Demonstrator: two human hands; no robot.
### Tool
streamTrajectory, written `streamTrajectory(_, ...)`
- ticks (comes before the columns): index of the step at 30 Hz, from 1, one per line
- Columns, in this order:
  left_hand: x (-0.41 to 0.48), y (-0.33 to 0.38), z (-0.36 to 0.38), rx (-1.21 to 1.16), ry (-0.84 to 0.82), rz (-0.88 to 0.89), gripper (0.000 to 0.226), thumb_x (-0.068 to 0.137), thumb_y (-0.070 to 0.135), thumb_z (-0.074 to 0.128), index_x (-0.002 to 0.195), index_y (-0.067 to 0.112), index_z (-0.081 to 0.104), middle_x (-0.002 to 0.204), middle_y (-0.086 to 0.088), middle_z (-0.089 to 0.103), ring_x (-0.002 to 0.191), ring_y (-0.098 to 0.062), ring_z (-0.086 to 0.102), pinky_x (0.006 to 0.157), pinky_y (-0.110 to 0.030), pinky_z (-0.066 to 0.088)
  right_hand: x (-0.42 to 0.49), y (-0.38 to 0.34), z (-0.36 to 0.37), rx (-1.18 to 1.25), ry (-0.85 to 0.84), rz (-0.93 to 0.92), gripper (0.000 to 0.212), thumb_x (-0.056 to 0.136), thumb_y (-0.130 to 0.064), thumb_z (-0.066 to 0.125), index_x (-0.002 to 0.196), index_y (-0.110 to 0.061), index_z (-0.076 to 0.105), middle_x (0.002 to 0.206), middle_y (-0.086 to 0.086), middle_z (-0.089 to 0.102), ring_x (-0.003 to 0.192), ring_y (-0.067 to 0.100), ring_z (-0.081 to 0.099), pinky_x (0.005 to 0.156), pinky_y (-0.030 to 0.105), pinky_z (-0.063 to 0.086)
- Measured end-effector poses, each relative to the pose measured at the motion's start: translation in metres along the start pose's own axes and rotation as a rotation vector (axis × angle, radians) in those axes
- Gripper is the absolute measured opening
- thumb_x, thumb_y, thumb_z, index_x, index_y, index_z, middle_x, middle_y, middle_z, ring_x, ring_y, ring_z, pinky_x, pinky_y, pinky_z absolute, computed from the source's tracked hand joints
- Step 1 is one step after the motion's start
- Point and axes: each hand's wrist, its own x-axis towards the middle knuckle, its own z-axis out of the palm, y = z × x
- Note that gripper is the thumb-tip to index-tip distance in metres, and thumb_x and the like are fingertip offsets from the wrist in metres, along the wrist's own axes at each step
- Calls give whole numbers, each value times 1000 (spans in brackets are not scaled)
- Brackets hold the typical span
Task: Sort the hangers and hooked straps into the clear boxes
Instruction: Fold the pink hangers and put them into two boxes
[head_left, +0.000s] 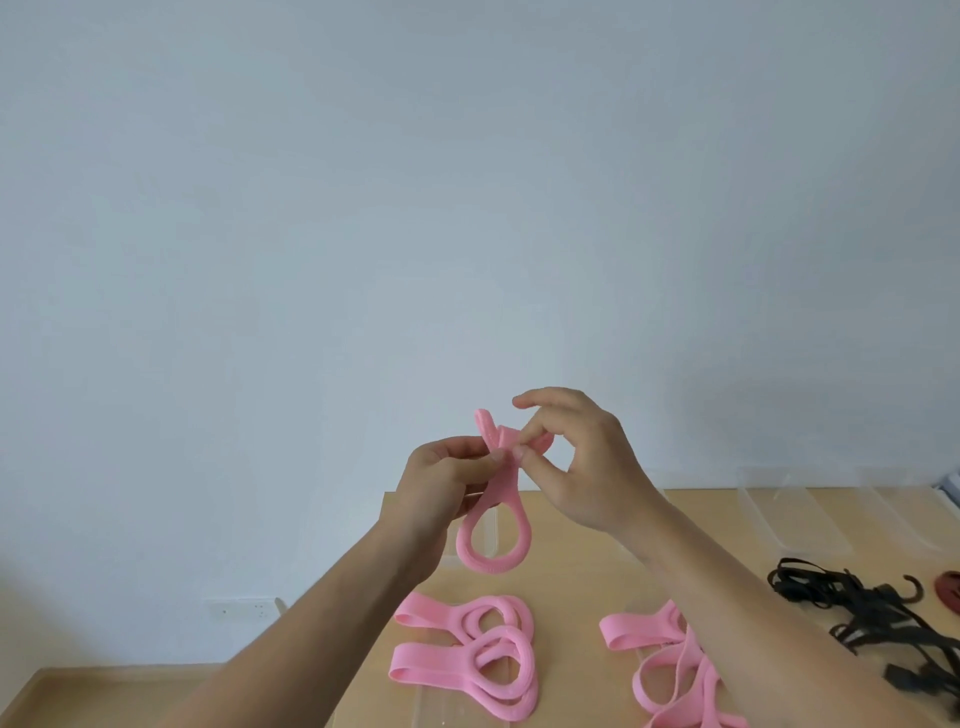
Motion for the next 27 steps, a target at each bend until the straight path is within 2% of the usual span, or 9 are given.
streamTrajectory(2, 0, 0, -1, 15, 5, -3, 15, 95, 17, 69, 103, 14, 82, 97, -11, 79, 90, -26, 74, 95, -43, 56, 7, 3, -1, -66, -41, 39, 14, 91, -15, 70, 104, -17, 74, 129, -5, 61, 123, 8, 53, 100, 12, 35)
streamTrajectory(5, 0, 2, -1, 22, 11, 3, 21, 96, 6, 64, 106, 14, 81, 105, -11, 80, 99, -30, 75, 98, -44, 56, 17, 8, -2, -144, -267, 117, 30, 99, -25, 62, 127, -20, 67, 140, -6, 52, 137, 8, 37, 103, 14, 30)
streamTrajectory(8, 0, 1, -4, 39, 2, 26, 31, 93, -4, 62, 114, 12, 78, 111, -11, 79, 106, -31, 74, 94, -38, 59, 18, 7, -3, -95, -344, 87, 17, 97, -24, 64, 111, -20, 72, 119, -7, 65, 117, 7, 50, 88, 10, 38)
streamTrajectory(11, -1, 0, -5, 53, -17, 51, 36, 87, -1, 64, 120, 13, 74, 113, -7, 79, 105, -24, 75, 85, -27, 57, 17, 4, -5, -51, -318, 116, 14, 90, -21, 71, 103, -23, 68, 108, -11, 66, 105, 11, 58, 88, 27, 47)
streamTrajectory(14, -1, -2, -6, 70, -10, 38, 29, 89, 20, 71, 117, 14, 75, 113, -5, 79, 108, -27, 73, 88, -35, 58, 19, 3, -9, 22, -280, 175, 19, 89, -18, 73, 102, -28, 65, 105, -18, 67, 102, 4, 62, 87, 29, 52)
streamTrajectory(17, -1, -6, -8, 97, 12, -27, 22, 101, 27, 64, 111, 14, 78, 110, 0, 80, 111, -26, 72, 100, -42, 54, 19, 0, -9, 80, -247, 190, 22, 86, -13, 75, 99, -27, 64, 98, -15, 71, 97, 6, 66, 84, 30, 54)
streamTrajectory(21, -3, -11, -13, 50, 16, -50, 27, 95, 33, 68, 112, 13, 77, 110, -2, 80, 110, -20, 73, 101, -44, 52, 15, -4, 3, 89, -204, 184, 20, 85, -13, 76, 99, -24, 66, 95, -14, 72, 92, 8, 67, 82, 32, 55)
streamTrajectory(24, -3, -12, -21, -67, -49, -83, 39, 89, 30, 68, 121, 10, 73, 120, -7, 77, 115, -31, 72, 96, -51, 58, 12, -6, 16, 85, -167, 160, 18, 86, -11, 73, 96, -24, 66, 94, -15, 72, 89, 10, 68, 78, 33, 53)
streamTrajectory(27, -5, -11, -29, -93, -110, -102, 37, 93, 21, 64, 128, 10, 69, 129, -8, 73, 116, -36, 71, 104, -58, 53, 9, -7, 27, -4, -133, 115, 22, 82, -6, 69, 98, -22, 67, 101, -13, 71, 97, 15, 66, 82, 39, 53)
